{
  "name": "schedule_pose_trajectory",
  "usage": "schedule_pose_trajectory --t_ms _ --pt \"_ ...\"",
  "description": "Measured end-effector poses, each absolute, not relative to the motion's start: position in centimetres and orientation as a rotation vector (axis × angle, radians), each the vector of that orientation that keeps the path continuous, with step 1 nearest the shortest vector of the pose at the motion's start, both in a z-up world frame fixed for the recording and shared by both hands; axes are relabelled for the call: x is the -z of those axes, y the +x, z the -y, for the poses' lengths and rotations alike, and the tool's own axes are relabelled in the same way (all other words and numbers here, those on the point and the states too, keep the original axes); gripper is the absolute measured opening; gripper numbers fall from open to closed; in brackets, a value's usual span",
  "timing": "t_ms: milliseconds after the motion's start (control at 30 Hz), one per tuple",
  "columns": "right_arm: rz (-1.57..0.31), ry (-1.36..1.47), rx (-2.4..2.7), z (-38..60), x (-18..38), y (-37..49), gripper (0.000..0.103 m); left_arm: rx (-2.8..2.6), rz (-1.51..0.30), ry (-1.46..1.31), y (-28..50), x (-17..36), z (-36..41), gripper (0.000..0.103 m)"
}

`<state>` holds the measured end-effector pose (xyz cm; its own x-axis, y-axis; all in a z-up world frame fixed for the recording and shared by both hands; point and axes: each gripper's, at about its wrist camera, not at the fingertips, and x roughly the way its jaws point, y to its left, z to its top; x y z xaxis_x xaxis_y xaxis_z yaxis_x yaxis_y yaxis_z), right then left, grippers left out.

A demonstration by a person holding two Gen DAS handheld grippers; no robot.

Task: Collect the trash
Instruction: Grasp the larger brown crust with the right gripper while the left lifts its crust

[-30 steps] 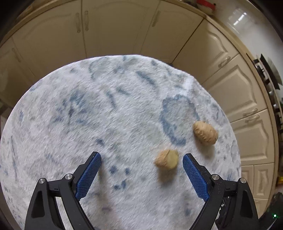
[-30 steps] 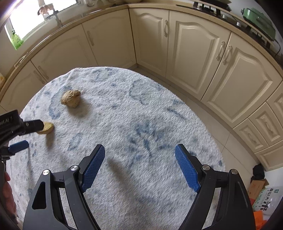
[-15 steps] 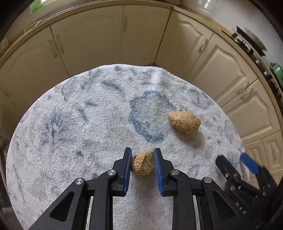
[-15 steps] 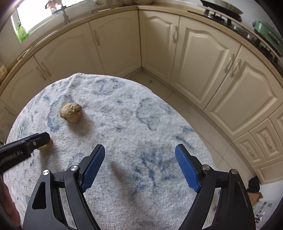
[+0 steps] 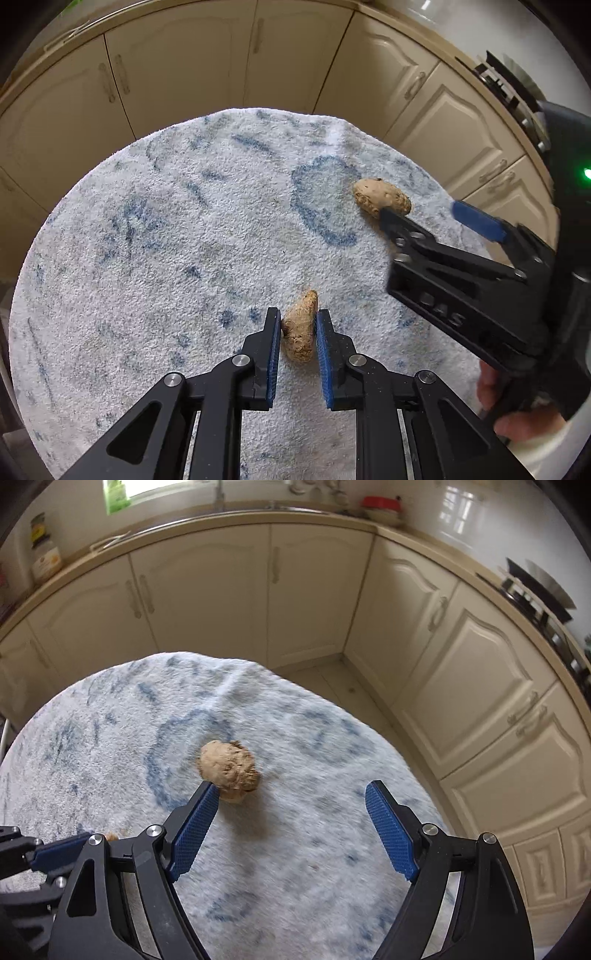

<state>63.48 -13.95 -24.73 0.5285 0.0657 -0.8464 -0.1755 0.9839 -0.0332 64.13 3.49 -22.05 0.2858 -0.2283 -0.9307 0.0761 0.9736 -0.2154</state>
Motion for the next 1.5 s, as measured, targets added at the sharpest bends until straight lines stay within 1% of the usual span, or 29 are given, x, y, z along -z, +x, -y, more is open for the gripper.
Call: schedule_pose_trajectory --t_ms 33,67,100,133,167,367,600,667,933,1000,1033,1100,1133,1167,1200,1400,1433,1467,1500 --pt "-1.021 -0.119 -0.177 13.5 25.2 63.6 0.076 0.205 -1.266 -0.135 64.0 22.0 -3.6 0.014" --pt "-1.036 -0.104 -0.211 13.3 25.5 63.6 0.059 0.208 -1.266 -0.136 64.0 22.0 -3.7 0.014" --pt "-1.034 -0.075 -0.243 13.3 25.6 63.5 0.052 0.212 -1.271 -0.141 63.9 22.1 -3.8 0.014" --pt "-1.023 -0.059 -0.260 13.3 25.4 63.4 0.032 0.216 -1.271 -0.146 63.6 21.9 -4.1 0.015" --pt "-1.021 -0.054 -0.266 13.2 25.3 63.4 0.025 0.216 -1.272 -0.151 63.5 21.9 -4.3 0.015" --pt "-1.038 0.016 -0.248 14.5 24.9 61.7 0.025 0.228 -1.277 -0.157 61.8 21.2 -4.9 0.014" --pt "-1.011 0.055 -0.200 15.1 22.6 54.8 0.023 0.237 -1.266 -0.129 58.0 19.7 -5.5 0.014" --pt "-1.010 0.060 -0.198 15.0 22.1 52.7 0.007 0.240 -1.266 -0.126 56.4 19.3 -5.8 0.014" --pt "-1.030 0.086 -0.231 13.4 21.6 44.0 0.007 0.261 -1.266 -0.106 48.1 17.2 -7.4 0.014" --pt "-1.029 0.075 -0.218 13.2 21.6 43.7 0.009 0.265 -1.270 -0.112 46.6 16.9 -7.9 0.014" --pt "-1.023 0.069 -0.183 13.6 21.6 44.0 0.013 0.263 -1.268 -0.117 46.1 16.7 -8.2 0.015" --pt "-1.018 0.082 -0.091 14.9 21.7 45.2 0.037 0.265 -1.257 -0.126 45.3 16.3 -8.7 0.015" --pt "-1.009 0.102 -0.068 15.6 21.8 45.8 0.066 0.268 -1.252 -0.128 45.1 16.2 -9.0 0.015" --pt "-0.999 0.122 -0.048 16.1 21.9 46.4 0.081 0.270 -1.251 -0.130 45.0 16.2 -9.2 0.015" --pt "-0.992 0.131 -0.023 16.5 22.1 47.1 0.086 0.272 -1.253 -0.132 44.9 16.3 -9.4 0.015" --pt "-1.008 0.063 0.023 14.8 24.3 51.3 0.085 0.252 -1.299 -0.177 46.3 18.3 -10.3 0.015" --pt "-1.023 0.049 0.027 14.4 25.1 51.9 0.082 0.247 -1.309 -0.184 46.5 18.7 -10.4 0.015" --pt "-1.037 0.050 0.023 14.2 25.8 52.3 0.075 0.246 -1.318 -0.194 46.7 19.0 -10.5 0.016" --pt "-1.010 0.066 0.022 14.2 25.8 52.2 0.072 0.246 -1.320 -0.203 46.7 19.2 -10.6 0.017"
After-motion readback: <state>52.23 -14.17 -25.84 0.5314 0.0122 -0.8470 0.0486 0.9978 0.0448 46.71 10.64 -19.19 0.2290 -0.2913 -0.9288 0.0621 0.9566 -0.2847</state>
